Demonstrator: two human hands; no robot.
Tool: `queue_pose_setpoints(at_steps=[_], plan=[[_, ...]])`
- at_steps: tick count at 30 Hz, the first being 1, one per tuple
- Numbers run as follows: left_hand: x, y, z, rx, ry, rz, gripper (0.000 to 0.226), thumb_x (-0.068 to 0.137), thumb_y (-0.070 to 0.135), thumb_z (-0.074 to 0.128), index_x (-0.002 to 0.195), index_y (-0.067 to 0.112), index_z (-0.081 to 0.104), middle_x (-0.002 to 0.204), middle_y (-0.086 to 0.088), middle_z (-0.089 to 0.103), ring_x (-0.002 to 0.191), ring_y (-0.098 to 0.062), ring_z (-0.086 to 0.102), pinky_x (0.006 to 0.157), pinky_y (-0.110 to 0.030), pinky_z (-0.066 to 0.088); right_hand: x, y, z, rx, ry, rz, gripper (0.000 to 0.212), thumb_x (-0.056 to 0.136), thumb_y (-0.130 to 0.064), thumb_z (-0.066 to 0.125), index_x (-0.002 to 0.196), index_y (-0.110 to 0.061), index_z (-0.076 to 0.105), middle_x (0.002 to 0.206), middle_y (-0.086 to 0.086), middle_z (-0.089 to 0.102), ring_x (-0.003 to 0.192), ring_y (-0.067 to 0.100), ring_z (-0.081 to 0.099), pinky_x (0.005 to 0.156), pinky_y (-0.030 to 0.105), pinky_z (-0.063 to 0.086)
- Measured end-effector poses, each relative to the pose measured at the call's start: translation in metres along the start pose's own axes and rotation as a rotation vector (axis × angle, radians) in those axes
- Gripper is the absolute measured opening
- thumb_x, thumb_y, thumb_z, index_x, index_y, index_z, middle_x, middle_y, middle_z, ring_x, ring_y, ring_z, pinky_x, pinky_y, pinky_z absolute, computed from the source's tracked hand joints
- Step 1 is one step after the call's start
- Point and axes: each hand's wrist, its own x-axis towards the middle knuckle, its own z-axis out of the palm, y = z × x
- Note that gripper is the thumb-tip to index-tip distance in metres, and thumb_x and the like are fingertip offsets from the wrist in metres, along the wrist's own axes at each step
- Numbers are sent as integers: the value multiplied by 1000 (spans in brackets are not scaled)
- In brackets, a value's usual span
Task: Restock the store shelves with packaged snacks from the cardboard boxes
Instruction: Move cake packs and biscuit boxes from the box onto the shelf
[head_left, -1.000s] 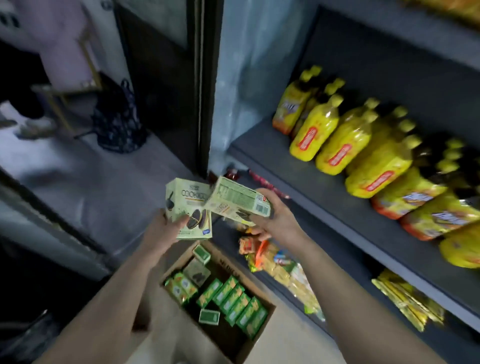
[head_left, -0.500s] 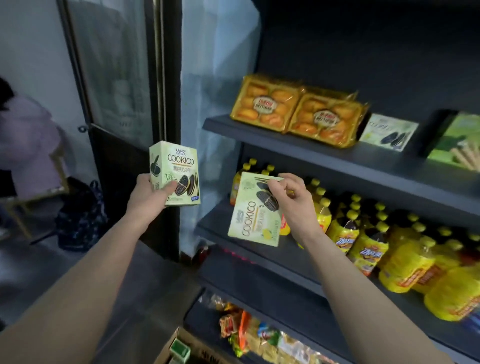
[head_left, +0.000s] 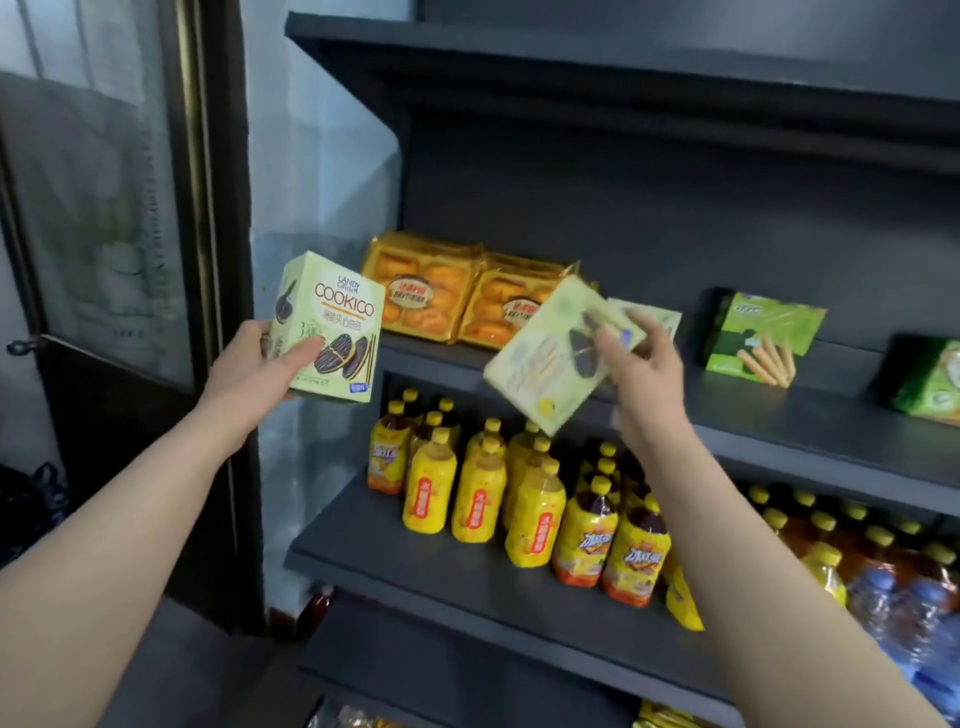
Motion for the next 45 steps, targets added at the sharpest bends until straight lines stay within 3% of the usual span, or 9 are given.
queue_pose_setpoints(at_steps=[5,11,18,22,27,30,33,39,45], plan=[[16,36,45,-103,-84,-9,53,91,38,68,134,14,50,117,-4,67,98,-17,68,82,-40,58,72,-8,-61,-43,215,37,64,63,-19,77,123,-17,54,117,11,67,105,32,68,94,54,56],[18,54,96,-75,-290,-16,28,97,37,60,121,23,63,94,7,76,81,-6,73,62,-22,57,106,40,-115,-539,137,258,72,87,-24,78,146,-10,38,137,13,58,120,33,56,102,43,45],[24,69,141,10,-437,85,23,100,37,55,120,31,64,99,9,76,94,-11,72,87,-34,57,128,39,-117,-1167,169,-18,95,87,-23,74,159,-14,12,146,28,41,136,45,34,113,51,32],[28,80,166,11,-492,137,33,100,38,54,131,28,61,106,9,75,94,-7,71,86,-32,55,118,2,-83,-897,63,-440,45,95,-27,64,138,-18,55,131,9,55,119,28,53,97,44,48],[22,96,200,356,-394,639,50,87,24,74,133,34,57,128,18,55,115,-2,50,91,-23,43,111,-29,-49,-427,-362,274,65,95,-74,33,119,-25,68,119,4,68,104,21,67,82,38,58],[8,97,220,475,-298,939,54,80,12,79,124,32,58,126,19,50,124,4,32,101,-25,32,117,-25,-48,-211,-375,499,56,94,-65,50,115,-15,66,107,11,74,94,22,71,74,39,62],[5,85,230,484,-263,1101,56,78,7,80,124,27,55,134,6,53,134,-5,36,113,-40,39,121,-15,-52,-121,-401,571,48,89,-40,71,124,-8,64,108,12,75,96,23,71,98,44,55],[7,83,231,450,-395,700,110,79,52,75,156,39,-4,162,21,-2,145,3,0,113,-36,16,123,-5,-67,181,-345,428,69,80,-2,72,142,-17,47,116,15,73,100,30,73,81,48,62],[33,70,224,442,-342,460,64,98,49,50,154,23,32,153,1,43,139,-17,41,107,-35,38,114,1,-69,185,-390,309,60,89,4,66,136,-28,49,109,9,73,92,27,75,67,38,62]])
